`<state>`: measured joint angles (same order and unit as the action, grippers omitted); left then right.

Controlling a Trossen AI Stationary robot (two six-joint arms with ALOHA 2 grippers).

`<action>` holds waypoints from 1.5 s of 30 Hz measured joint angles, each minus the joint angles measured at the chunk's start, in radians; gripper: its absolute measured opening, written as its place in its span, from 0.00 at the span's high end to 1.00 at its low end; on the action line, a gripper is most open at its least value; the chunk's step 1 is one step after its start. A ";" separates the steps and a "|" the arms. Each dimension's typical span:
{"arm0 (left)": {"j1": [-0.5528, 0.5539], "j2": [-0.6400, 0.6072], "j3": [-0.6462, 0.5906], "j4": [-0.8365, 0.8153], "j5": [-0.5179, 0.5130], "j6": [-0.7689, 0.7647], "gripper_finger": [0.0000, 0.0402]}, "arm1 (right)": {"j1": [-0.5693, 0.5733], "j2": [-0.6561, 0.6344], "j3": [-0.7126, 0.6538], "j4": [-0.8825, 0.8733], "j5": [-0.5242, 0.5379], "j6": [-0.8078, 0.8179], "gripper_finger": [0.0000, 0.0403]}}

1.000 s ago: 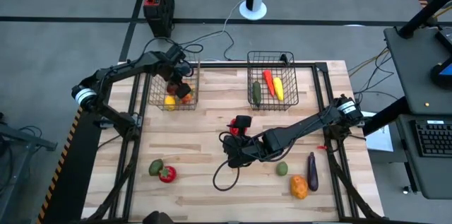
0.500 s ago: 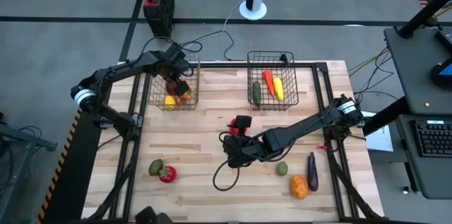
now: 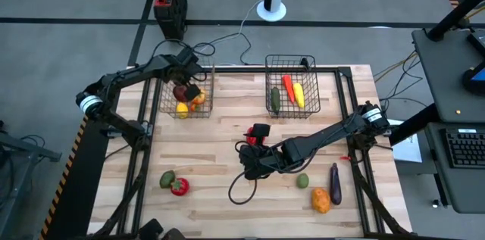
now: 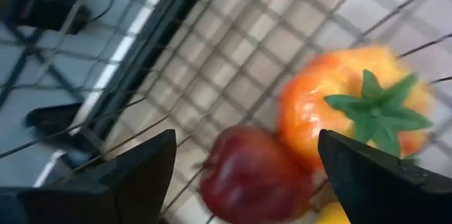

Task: Sort produce into baskets
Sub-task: Put the green lime into the left yellow wire basket

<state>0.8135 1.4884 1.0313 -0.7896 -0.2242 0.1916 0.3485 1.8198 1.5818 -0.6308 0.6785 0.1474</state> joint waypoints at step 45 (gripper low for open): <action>-1.296 -0.429 -0.090 0.119 -0.556 -0.730 0.19 | 0.125 -0.097 0.001 -0.548 -0.577 1.079 0.09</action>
<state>-0.4824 1.0592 0.9417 -0.6708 -0.7804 -0.5380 0.4732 1.7227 1.5829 -1.1783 0.1014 1.2268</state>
